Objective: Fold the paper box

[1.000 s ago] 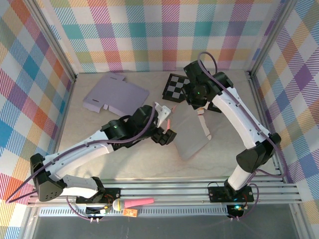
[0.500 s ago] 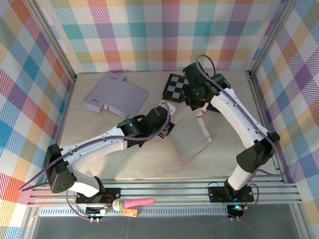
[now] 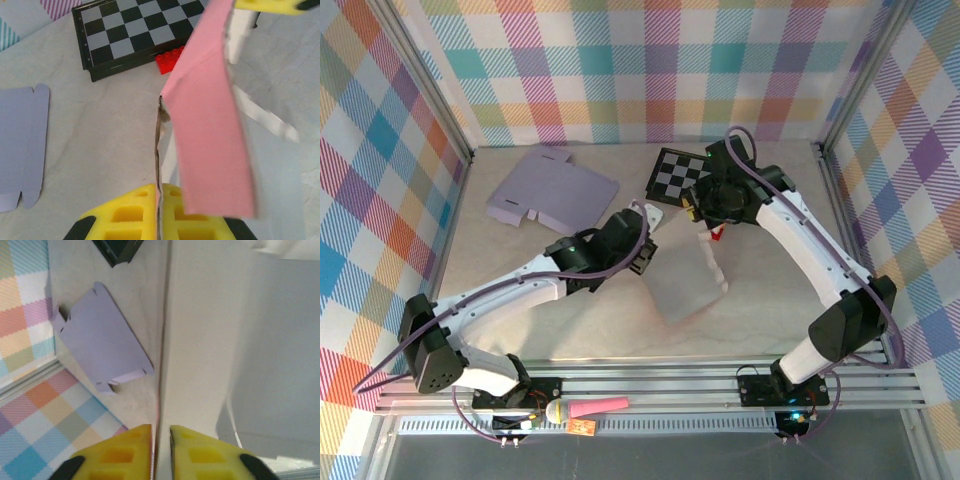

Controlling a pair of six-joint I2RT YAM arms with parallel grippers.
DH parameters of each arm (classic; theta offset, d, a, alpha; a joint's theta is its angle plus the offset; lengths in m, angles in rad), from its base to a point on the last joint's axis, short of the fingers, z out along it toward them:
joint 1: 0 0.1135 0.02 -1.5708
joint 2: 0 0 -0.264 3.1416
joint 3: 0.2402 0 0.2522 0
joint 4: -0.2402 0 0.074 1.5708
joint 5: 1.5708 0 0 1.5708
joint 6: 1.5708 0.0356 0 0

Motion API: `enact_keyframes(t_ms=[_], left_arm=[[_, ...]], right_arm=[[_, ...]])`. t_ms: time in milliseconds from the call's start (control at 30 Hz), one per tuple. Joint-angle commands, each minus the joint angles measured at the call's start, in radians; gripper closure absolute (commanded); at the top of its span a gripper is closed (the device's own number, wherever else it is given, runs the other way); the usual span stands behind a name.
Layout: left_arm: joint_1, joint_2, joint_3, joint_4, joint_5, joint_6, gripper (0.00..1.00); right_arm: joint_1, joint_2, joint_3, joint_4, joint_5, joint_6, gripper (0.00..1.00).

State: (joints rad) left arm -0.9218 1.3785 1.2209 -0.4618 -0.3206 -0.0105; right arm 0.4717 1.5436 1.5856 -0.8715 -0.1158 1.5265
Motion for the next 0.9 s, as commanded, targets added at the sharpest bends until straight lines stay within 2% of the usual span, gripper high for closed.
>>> enact_keyframes(t_ms=[0, 200, 433, 667, 867], left_arm=[[0.032, -0.05, -0.008, 0.011, 0.086, 0.0, 1.0], [0.051, -0.049, -0.004, -0.011, 0.119, -0.012, 1.0], [0.053, -0.029, 0.006, -0.016, 0.138, -0.034, 1.0], [0.053, -0.028, 0.006, -0.008, 0.134, -0.037, 1.0], [0.053, -0.032, 0.002, -0.003, 0.138, -0.038, 1.0]], right_arm=[[-0.039, -0.051, -0.044, 0.119, -0.134, -0.013, 0.75], [-0.056, -0.042, -0.093, 0.178, -0.238, 0.023, 0.74], [-0.054, -0.062, -0.091, 0.187, -0.205, 0.04, 0.74], [-0.053, -0.055, -0.098, 0.176, -0.202, 0.031, 0.89], [-0.053, -0.047, -0.086, 0.179, -0.182, 0.017, 0.97]])
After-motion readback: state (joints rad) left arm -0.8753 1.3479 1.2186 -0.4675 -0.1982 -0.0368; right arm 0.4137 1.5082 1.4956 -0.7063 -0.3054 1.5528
